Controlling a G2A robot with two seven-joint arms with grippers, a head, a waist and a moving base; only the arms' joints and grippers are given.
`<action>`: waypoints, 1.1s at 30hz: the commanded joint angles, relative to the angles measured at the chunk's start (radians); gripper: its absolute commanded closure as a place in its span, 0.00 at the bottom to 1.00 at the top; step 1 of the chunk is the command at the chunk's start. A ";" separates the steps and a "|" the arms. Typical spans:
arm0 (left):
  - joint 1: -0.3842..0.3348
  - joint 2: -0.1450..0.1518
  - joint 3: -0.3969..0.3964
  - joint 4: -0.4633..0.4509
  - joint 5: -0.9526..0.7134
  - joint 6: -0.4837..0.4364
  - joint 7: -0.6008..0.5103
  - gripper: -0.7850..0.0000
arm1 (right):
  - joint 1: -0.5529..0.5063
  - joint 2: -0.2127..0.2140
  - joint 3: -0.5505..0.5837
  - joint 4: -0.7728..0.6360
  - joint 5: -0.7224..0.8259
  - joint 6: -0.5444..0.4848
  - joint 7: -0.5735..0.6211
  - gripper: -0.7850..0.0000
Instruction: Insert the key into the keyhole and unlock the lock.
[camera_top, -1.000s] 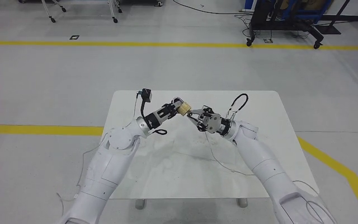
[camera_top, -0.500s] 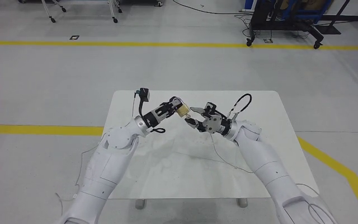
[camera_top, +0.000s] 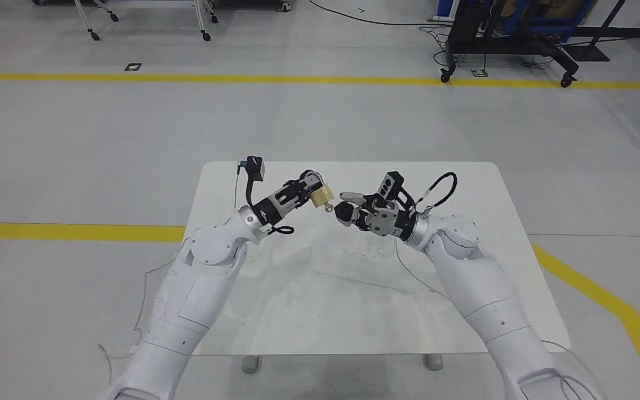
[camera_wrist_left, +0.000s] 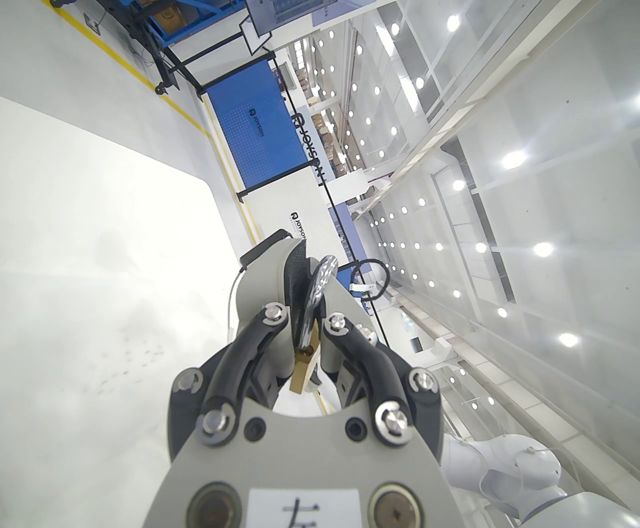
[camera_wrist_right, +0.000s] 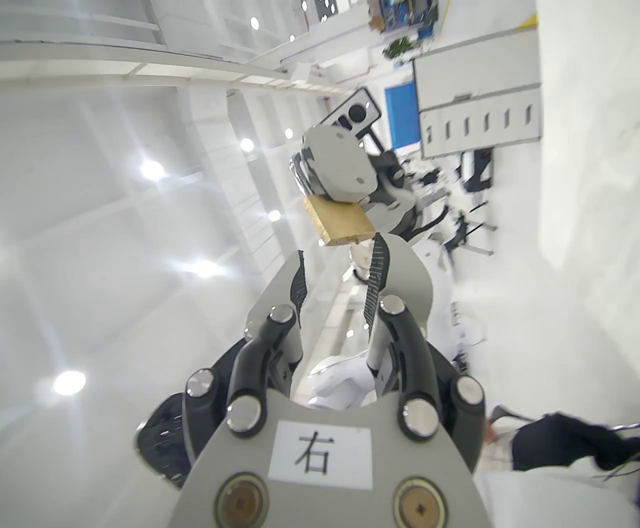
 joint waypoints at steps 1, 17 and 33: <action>0.000 0.000 -0.001 0.001 -0.002 0.001 0.000 1.00 | -0.027 0.004 0.001 -0.050 -0.058 -0.010 -0.035 0.63; -0.010 -0.003 0.017 0.012 -0.007 0.034 -0.010 1.00 | -0.105 0.018 -0.007 -0.188 -0.203 -0.059 -0.138 0.93; -0.007 -0.002 0.023 0.005 -0.002 0.042 -0.014 1.00 | -0.115 0.019 -0.009 -0.202 -0.213 -0.076 -0.211 1.00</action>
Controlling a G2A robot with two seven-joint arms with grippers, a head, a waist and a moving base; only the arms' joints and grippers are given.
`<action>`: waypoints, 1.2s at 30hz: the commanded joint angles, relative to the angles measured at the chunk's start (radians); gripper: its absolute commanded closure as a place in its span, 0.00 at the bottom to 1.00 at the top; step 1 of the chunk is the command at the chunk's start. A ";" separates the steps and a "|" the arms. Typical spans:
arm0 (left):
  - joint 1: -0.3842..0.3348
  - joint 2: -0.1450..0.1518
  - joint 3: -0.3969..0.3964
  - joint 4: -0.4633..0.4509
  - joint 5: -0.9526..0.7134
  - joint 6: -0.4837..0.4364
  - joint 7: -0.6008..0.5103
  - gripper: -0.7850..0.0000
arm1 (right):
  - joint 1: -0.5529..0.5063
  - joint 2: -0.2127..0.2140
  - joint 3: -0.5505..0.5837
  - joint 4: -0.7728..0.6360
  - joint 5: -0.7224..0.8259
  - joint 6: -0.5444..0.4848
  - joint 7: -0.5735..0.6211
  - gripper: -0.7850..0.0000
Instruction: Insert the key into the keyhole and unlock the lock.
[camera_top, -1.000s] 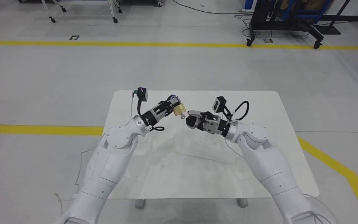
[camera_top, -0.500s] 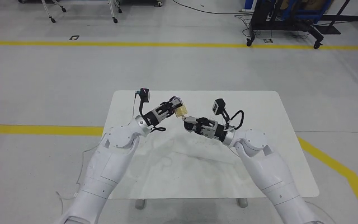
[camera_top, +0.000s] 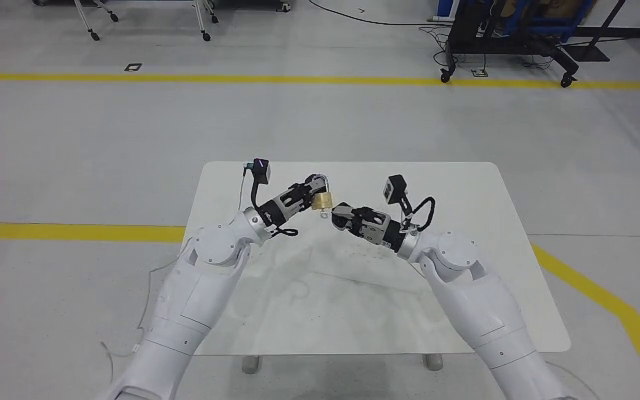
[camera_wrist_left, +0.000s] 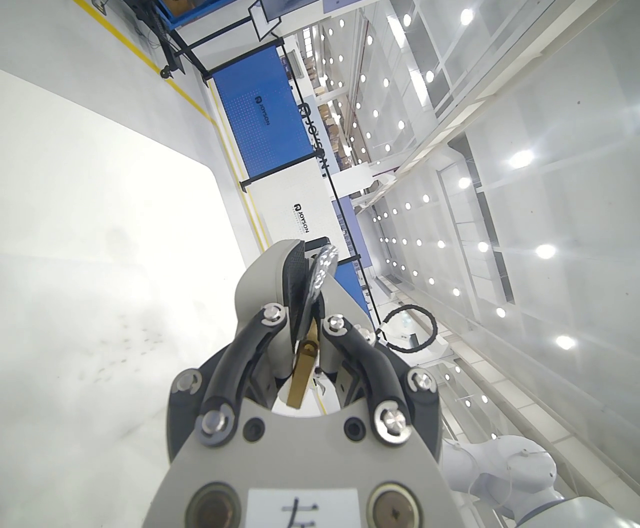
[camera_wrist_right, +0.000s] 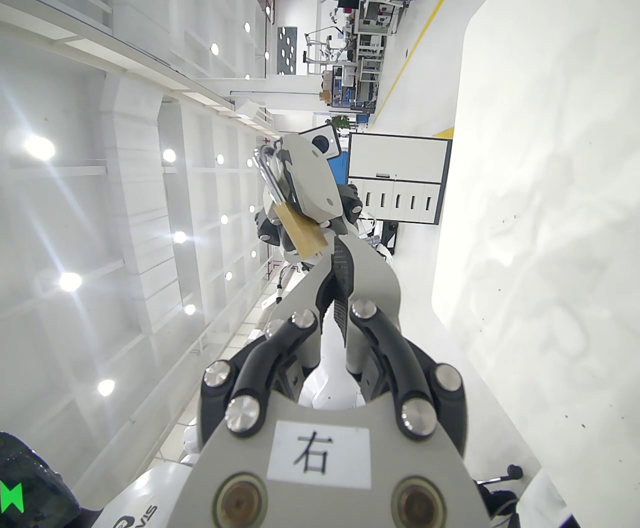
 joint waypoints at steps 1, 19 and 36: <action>0.001 0.000 0.000 -0.001 0.001 0.003 0.002 1.00 | -0.001 0.000 -0.002 -0.002 -0.003 -0.003 -0.004 1.00; 0.005 0.002 -0.001 -0.013 0.022 -0.001 0.018 1.00 | -0.008 0.006 0.011 -0.007 -0.013 -0.058 0.003 0.71; 0.007 0.007 0.029 -0.038 0.137 -0.069 -0.011 1.00 | -0.012 0.014 0.003 -0.021 -0.113 -0.085 -0.010 0.74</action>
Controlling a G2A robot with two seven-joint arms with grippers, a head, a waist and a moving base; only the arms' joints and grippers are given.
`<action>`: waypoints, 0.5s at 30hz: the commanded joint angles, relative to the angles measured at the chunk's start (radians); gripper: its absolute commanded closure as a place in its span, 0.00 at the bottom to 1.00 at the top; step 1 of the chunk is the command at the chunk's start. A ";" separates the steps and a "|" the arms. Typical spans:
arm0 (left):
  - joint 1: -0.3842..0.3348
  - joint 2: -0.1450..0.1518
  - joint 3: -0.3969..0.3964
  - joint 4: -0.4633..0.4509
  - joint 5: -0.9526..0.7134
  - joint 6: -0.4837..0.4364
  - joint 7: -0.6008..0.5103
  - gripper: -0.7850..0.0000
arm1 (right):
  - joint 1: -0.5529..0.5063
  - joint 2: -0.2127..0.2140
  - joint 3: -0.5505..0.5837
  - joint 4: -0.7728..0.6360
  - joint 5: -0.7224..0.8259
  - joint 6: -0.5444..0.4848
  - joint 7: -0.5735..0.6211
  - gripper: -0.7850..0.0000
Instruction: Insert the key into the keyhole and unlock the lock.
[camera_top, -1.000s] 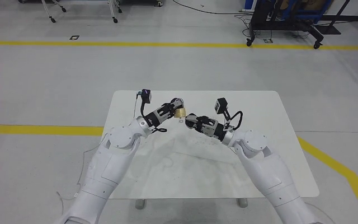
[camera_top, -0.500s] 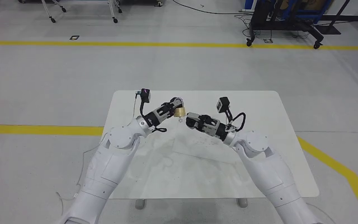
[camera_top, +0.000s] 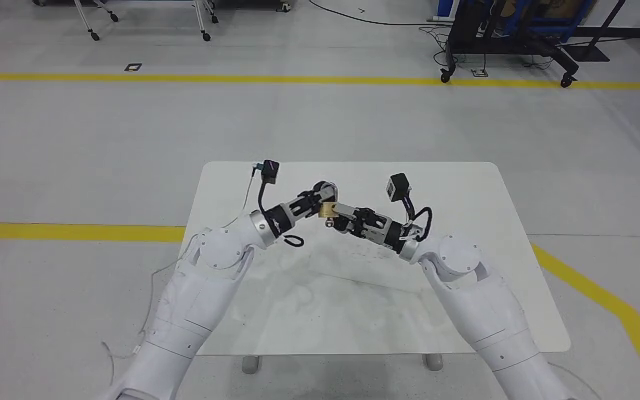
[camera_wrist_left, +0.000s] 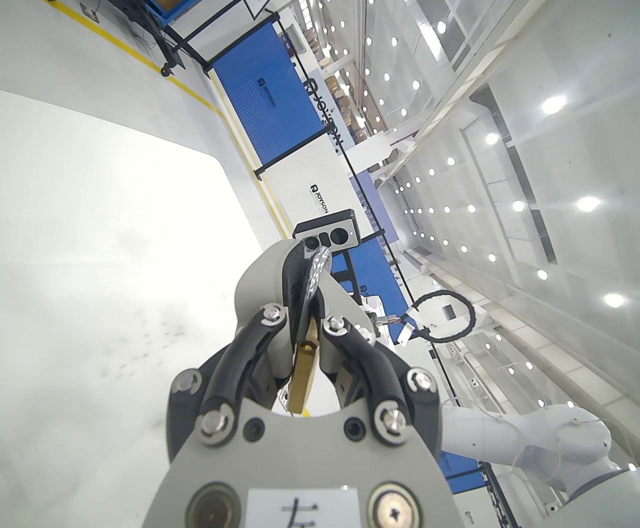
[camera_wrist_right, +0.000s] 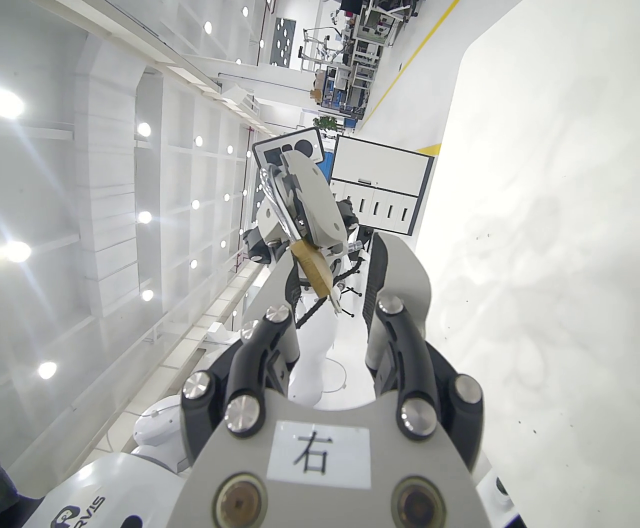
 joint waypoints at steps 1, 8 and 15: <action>0.000 0.000 0.002 0.000 0.004 0.002 0.002 1.00 | 0.000 0.000 -0.001 0.000 -0.001 0.001 -0.001 0.80; -0.001 0.000 0.006 -0.001 0.022 0.015 0.023 1.00 | 0.001 0.003 -0.001 0.000 0.003 -0.007 0.022 1.00; -0.004 0.000 0.001 0.006 -0.006 0.023 0.017 1.00 | 0.000 0.008 0.008 0.003 0.018 -0.021 0.073 1.00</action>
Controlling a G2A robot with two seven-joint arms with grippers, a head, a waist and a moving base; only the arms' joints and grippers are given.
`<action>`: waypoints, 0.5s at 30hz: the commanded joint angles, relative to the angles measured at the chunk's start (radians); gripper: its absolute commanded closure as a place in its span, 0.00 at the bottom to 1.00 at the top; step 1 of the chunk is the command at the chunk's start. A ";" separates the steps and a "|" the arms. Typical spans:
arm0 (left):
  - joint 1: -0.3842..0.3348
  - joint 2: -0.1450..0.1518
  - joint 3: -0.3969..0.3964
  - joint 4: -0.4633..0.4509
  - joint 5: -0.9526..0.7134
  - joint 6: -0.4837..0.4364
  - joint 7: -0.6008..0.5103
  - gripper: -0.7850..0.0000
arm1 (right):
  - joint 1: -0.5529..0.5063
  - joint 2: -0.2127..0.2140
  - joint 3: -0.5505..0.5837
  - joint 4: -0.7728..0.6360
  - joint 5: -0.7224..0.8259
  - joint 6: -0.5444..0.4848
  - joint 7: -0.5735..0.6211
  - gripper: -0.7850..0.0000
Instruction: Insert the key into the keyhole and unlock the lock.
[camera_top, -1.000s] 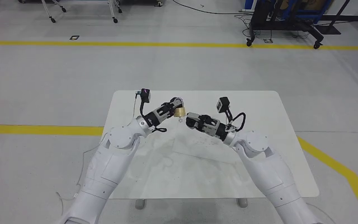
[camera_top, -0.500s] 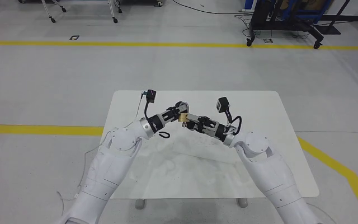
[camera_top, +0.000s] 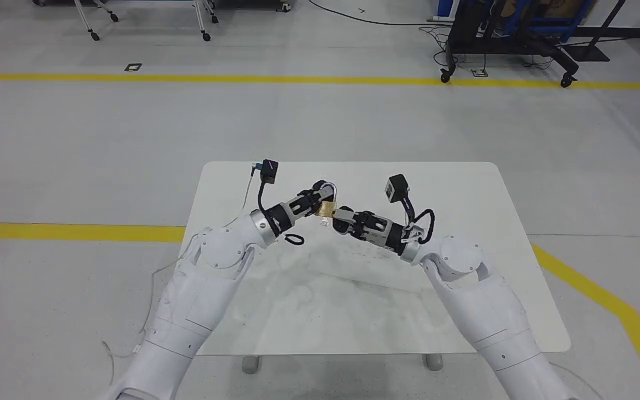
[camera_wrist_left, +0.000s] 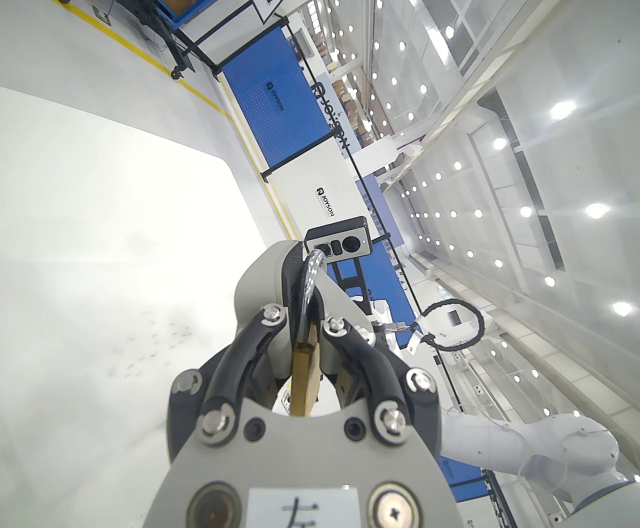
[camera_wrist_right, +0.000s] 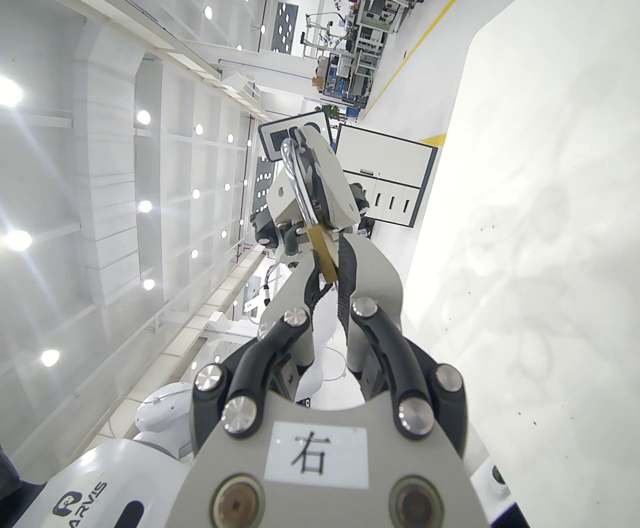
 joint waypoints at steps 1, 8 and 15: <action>-0.001 0.000 -0.001 0.002 -0.008 0.001 -0.006 1.00 | 0.000 0.002 0.003 0.001 0.007 -0.002 0.018 1.00; -0.006 0.000 -0.001 0.009 -0.026 0.002 -0.022 1.00 | -0.002 0.007 0.017 0.007 0.032 -0.010 0.054 1.00; -0.010 -0.002 0.000 0.025 -0.040 0.068 0.002 1.00 | -0.005 0.010 0.013 0.001 0.030 -0.010 0.058 0.70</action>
